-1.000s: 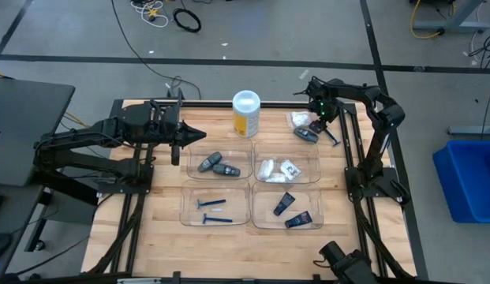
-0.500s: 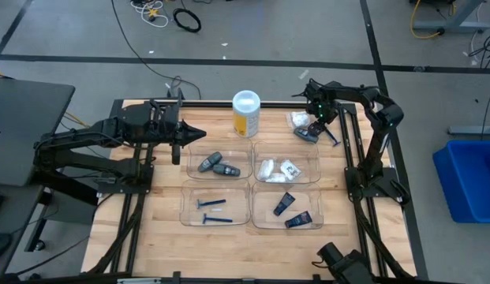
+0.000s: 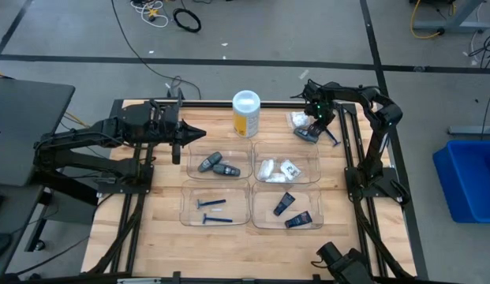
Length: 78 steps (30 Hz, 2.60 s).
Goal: Pick & Place Travel size toiletries
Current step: Put the blue shaver into the bottom left transparent bin
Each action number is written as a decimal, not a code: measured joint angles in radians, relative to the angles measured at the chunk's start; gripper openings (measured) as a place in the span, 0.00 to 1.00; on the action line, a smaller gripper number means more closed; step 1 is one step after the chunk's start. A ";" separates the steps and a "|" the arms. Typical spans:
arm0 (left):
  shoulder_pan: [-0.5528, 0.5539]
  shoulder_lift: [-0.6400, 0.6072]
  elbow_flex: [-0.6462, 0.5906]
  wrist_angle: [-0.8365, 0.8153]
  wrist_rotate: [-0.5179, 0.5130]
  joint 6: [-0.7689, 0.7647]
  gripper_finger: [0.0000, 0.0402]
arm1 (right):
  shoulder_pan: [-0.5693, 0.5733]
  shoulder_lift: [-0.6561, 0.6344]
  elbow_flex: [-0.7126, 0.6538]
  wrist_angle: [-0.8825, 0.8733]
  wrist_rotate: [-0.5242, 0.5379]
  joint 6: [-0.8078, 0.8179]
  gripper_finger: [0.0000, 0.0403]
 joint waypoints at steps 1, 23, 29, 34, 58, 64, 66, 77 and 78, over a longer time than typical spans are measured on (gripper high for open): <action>0.000 0.000 0.000 0.000 0.000 -0.001 0.02 | 0.000 0.000 0.000 0.000 0.000 -0.007 0.33; 0.000 0.000 0.000 0.000 0.000 -0.019 0.02 | -0.003 0.002 0.000 0.011 0.020 -0.049 0.18; 0.000 0.000 0.000 0.000 0.000 -0.019 0.01 | -0.003 0.002 0.000 0.017 0.028 -0.049 0.14; 0.000 0.000 0.000 0.000 0.000 -0.019 0.02 | -0.003 0.002 0.000 0.022 0.030 -0.053 0.13; 0.000 0.000 0.000 0.000 0.013 -0.019 0.01 | -0.003 0.004 0.045 -0.025 0.041 -0.030 0.12; 0.000 0.000 0.000 0.000 0.013 -0.019 0.02 | -0.001 0.003 0.045 -0.029 0.038 -0.030 0.12; 0.000 0.000 0.000 0.000 0.013 -0.019 0.01 | 0.000 0.003 0.045 -0.032 0.029 -0.030 0.12; 0.000 0.000 0.000 0.000 0.013 -0.019 0.01 | 0.018 0.002 0.045 -0.028 -0.012 -0.031 0.12; 0.000 0.000 0.000 0.000 0.013 -0.019 0.01 | 0.021 0.002 0.045 -0.027 -0.012 -0.031 0.12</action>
